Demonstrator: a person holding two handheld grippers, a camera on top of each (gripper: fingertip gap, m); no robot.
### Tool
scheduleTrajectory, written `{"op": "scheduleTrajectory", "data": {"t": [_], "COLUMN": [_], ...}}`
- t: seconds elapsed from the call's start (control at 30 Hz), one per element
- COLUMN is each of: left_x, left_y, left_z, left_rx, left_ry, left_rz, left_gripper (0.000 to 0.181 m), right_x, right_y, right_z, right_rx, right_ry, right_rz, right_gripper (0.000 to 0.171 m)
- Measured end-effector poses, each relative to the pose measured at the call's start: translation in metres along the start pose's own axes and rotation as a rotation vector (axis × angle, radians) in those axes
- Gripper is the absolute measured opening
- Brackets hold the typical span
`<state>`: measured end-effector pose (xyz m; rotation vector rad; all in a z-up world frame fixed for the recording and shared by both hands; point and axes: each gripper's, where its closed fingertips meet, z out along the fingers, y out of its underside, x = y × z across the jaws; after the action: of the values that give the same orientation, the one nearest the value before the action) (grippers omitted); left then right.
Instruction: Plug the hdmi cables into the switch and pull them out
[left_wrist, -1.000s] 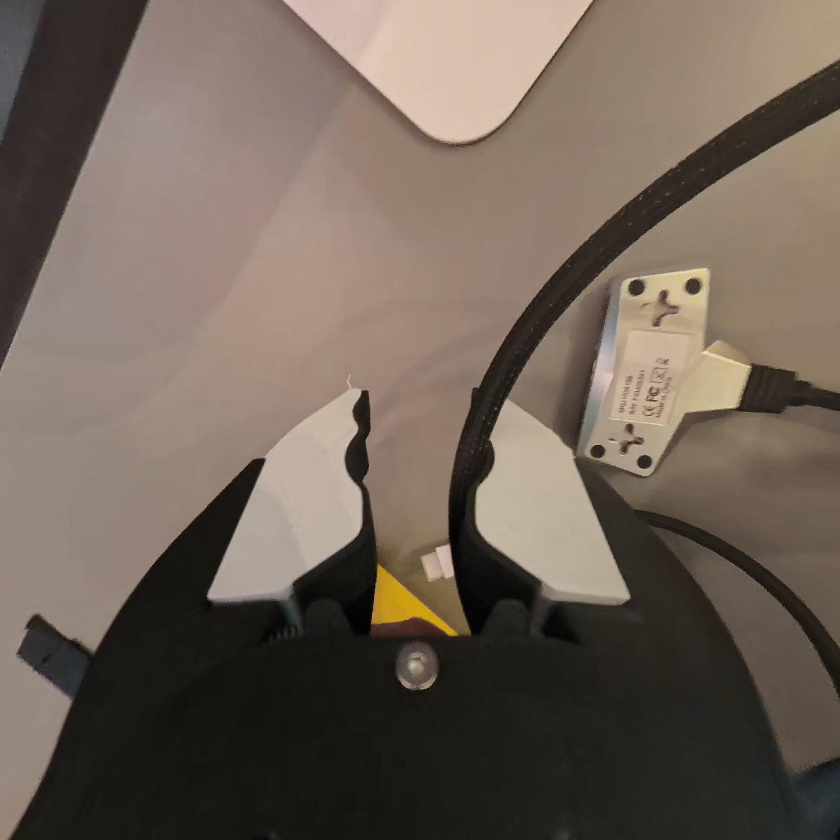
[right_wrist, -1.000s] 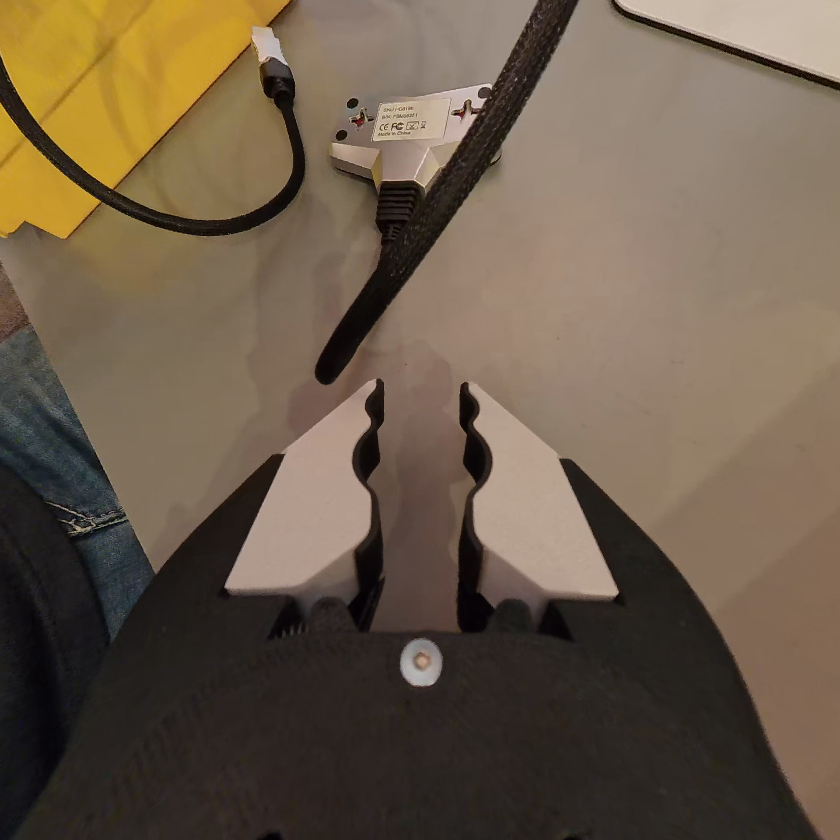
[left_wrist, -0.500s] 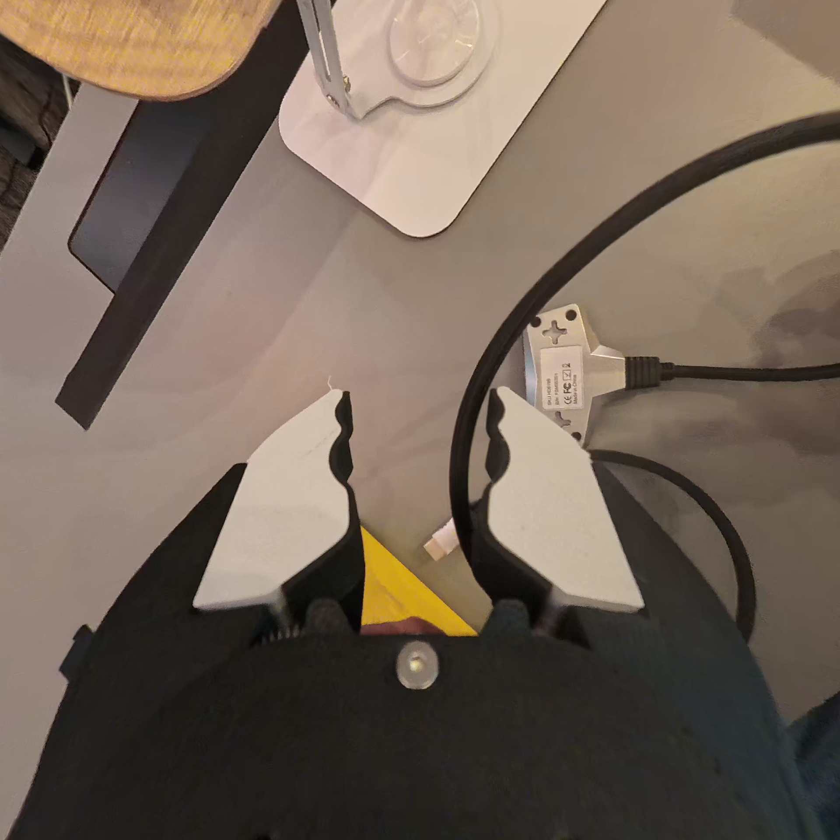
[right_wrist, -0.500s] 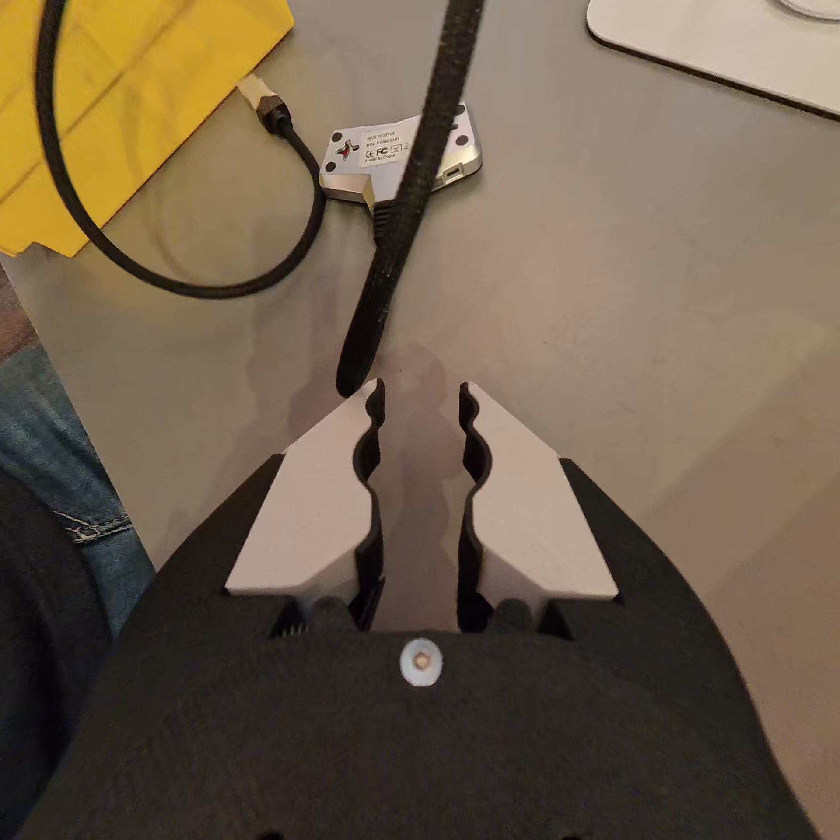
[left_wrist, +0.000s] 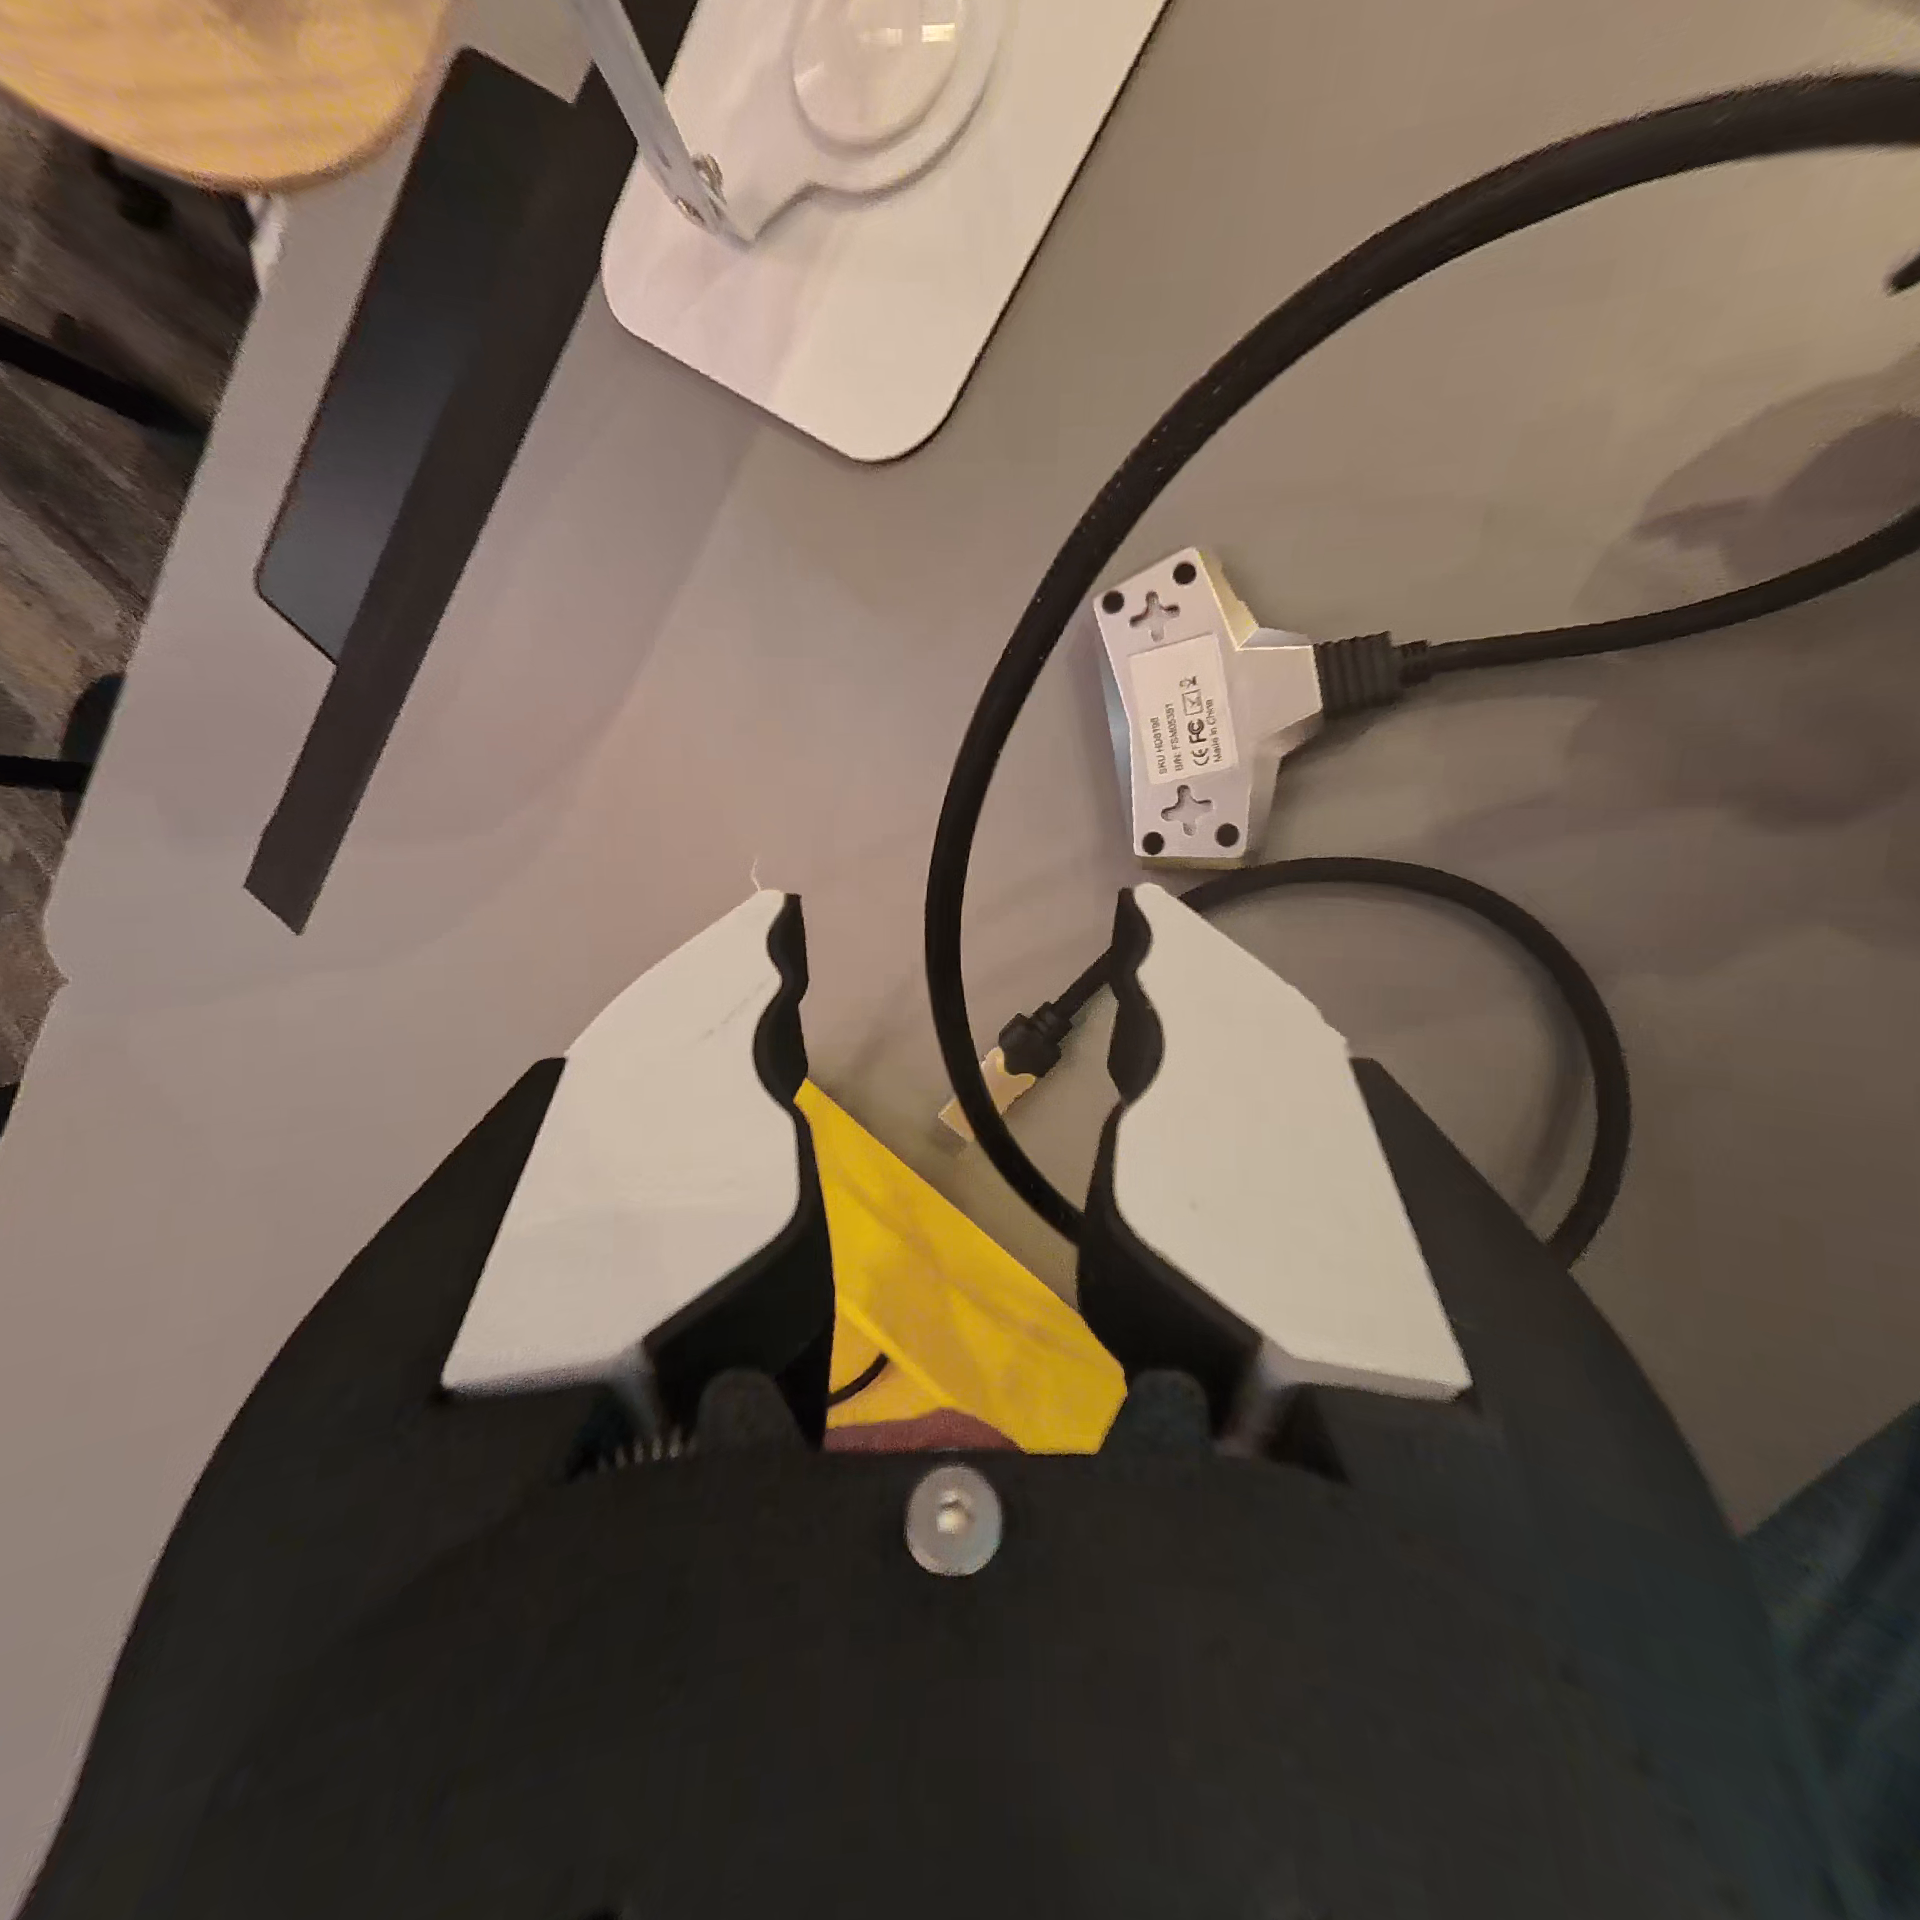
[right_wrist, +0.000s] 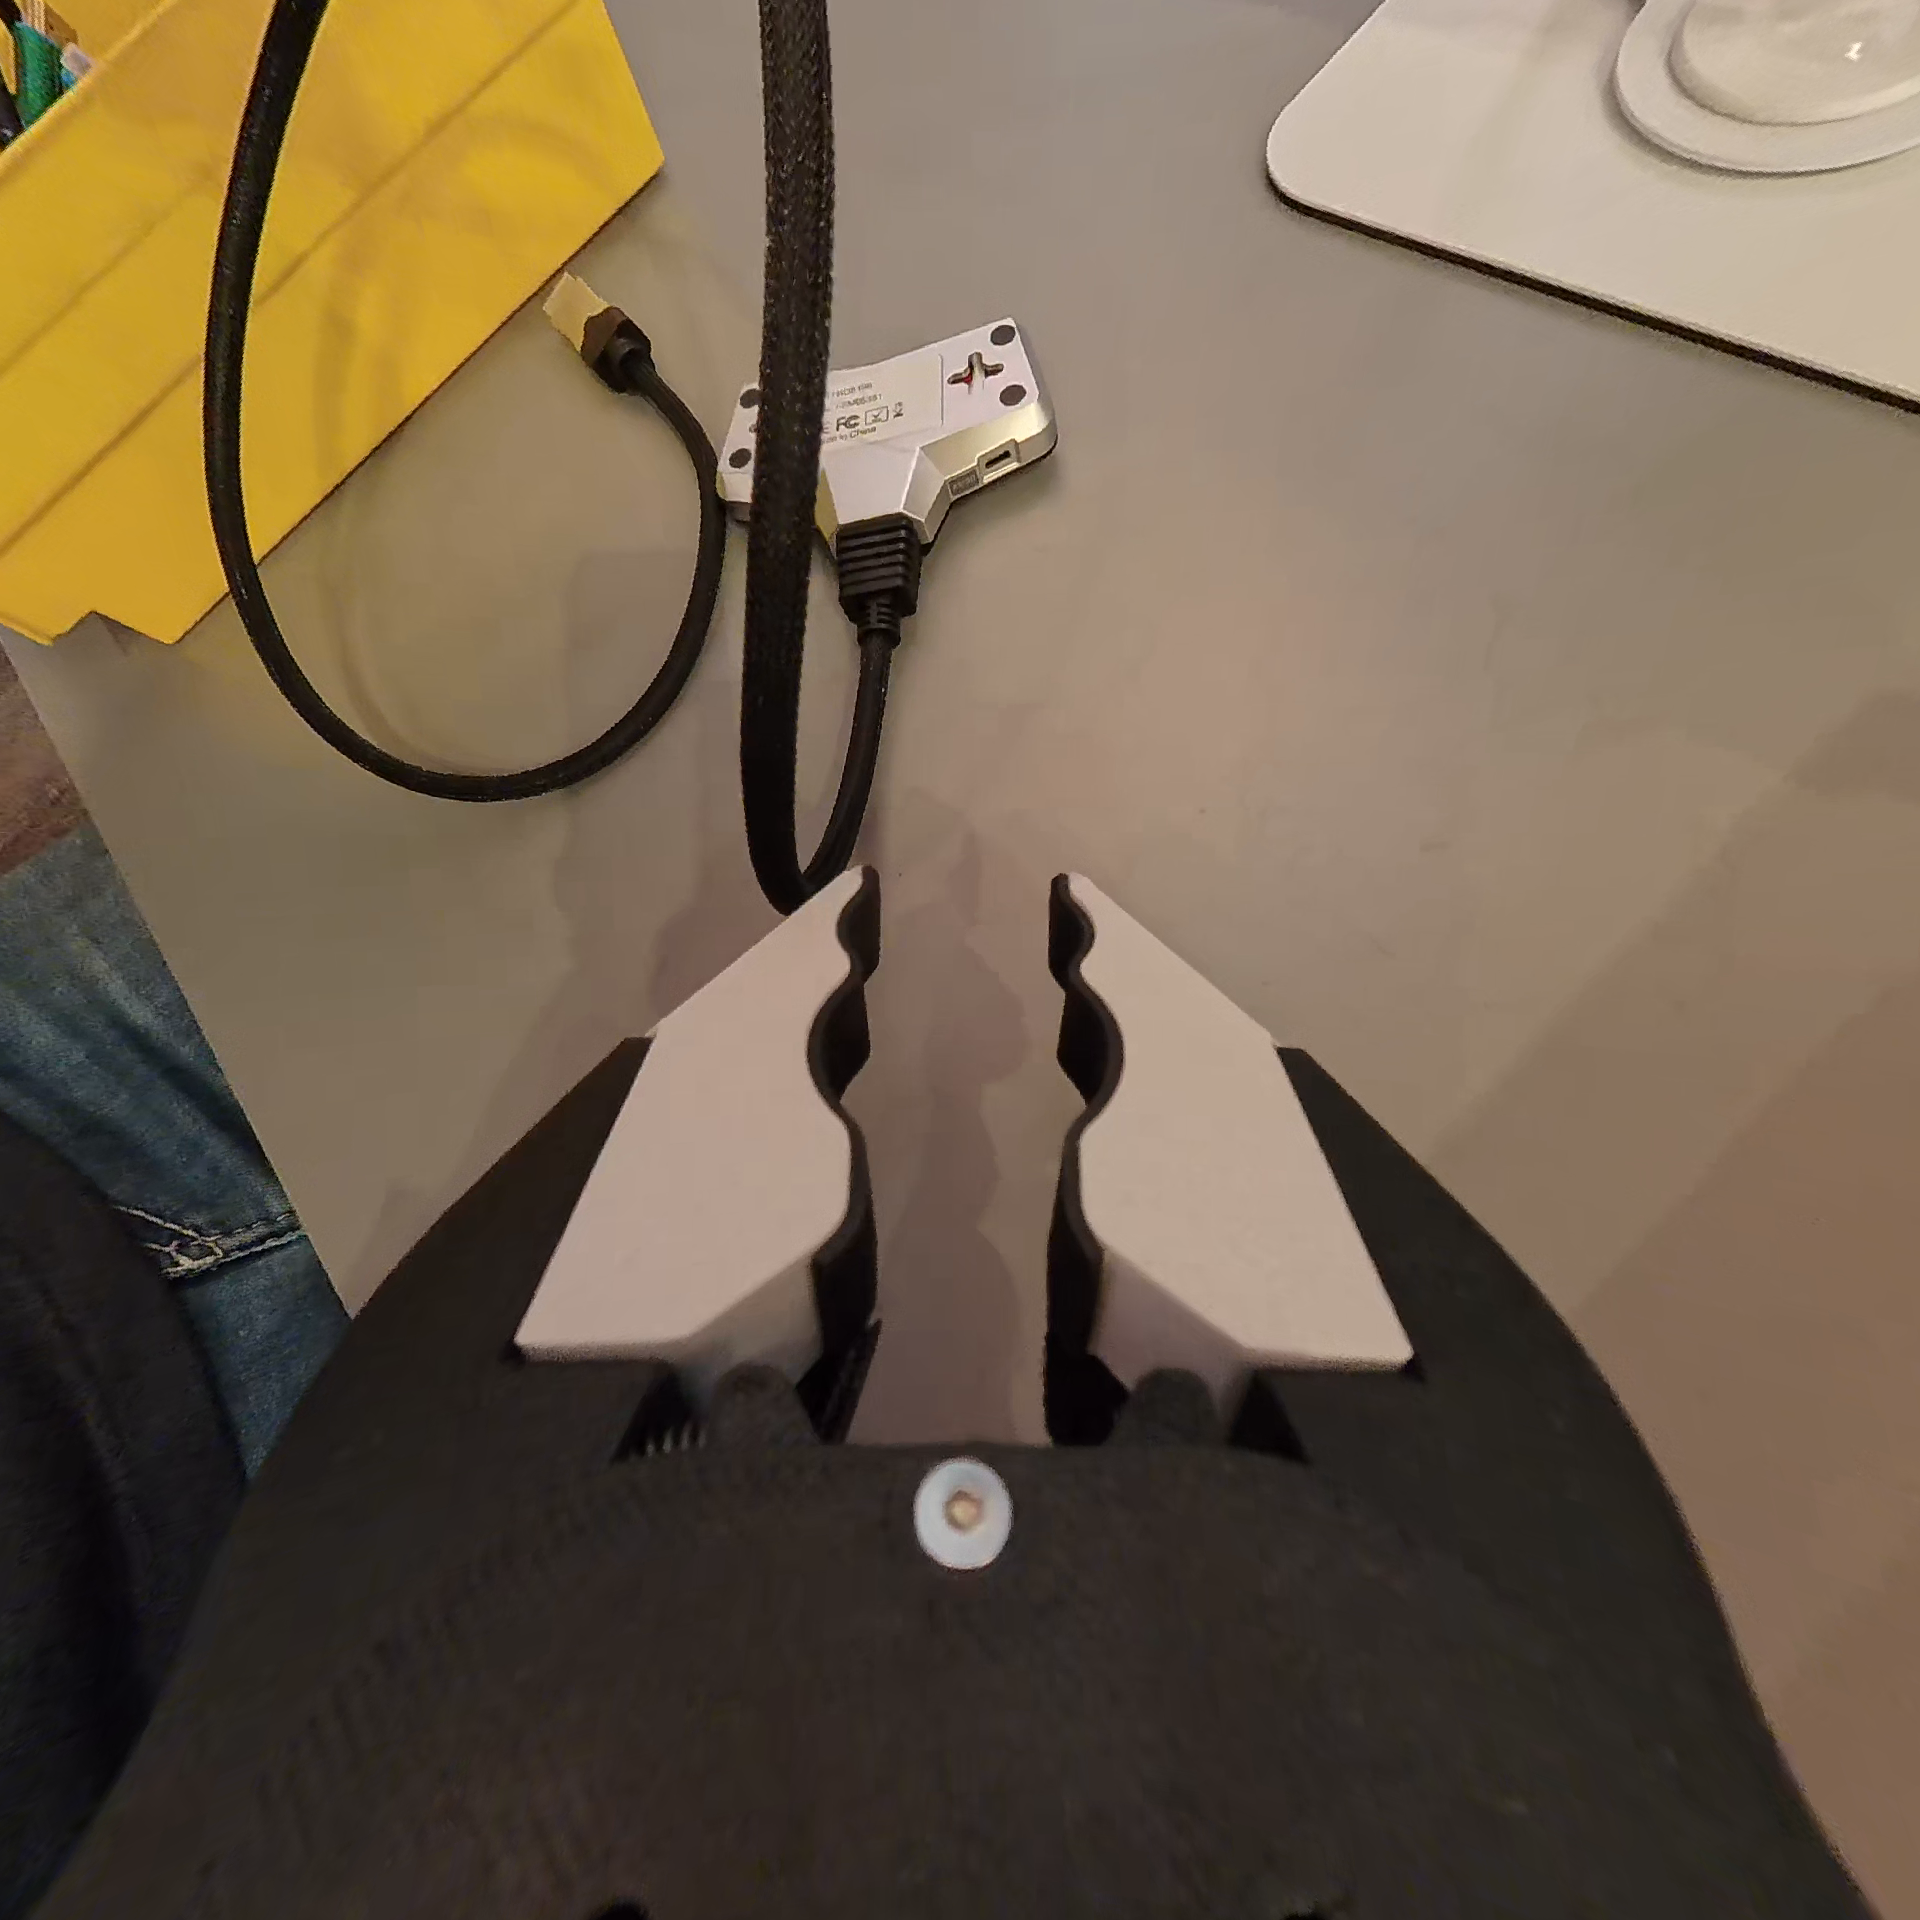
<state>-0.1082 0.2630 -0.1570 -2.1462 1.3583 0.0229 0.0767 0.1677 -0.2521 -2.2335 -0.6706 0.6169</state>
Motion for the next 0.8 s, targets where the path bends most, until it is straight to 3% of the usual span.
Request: {"op": "scheduleTrajectory", "data": {"t": [0.17, 0.4, 0.6, 0.8], "left_x": [-0.025, -0.042, -0.053, -0.062], "left_y": [0.020, 0.099, 0.194, 0.213], "left_z": [-0.055, -0.101, -0.092, -0.058], "left_rx": [0.035, -0.037, -0.239, -0.195], "left_ry": [-0.107, -0.121, -0.151, -0.146], "left_rz": [0.012, -0.049, -0.052, -0.080], "left_gripper": [0.054, 0.048, 0.043, 0.029], "right_x": [0.000, -0.004, -0.008, -0.008], "right_y": [0.001, 0.003, 0.006, 0.008], "right_z": [0.001, 0.004, 0.006, 0.005], "right_rx": [-0.002, -0.016, -0.034, -0.039], "right_ry": [-0.004, -0.010, -0.010, -0.002], "right_rz": [0.005, -0.004, -0.016, -0.018], "right_gripper": [0.031, 0.031, 0.031, 0.031]}}
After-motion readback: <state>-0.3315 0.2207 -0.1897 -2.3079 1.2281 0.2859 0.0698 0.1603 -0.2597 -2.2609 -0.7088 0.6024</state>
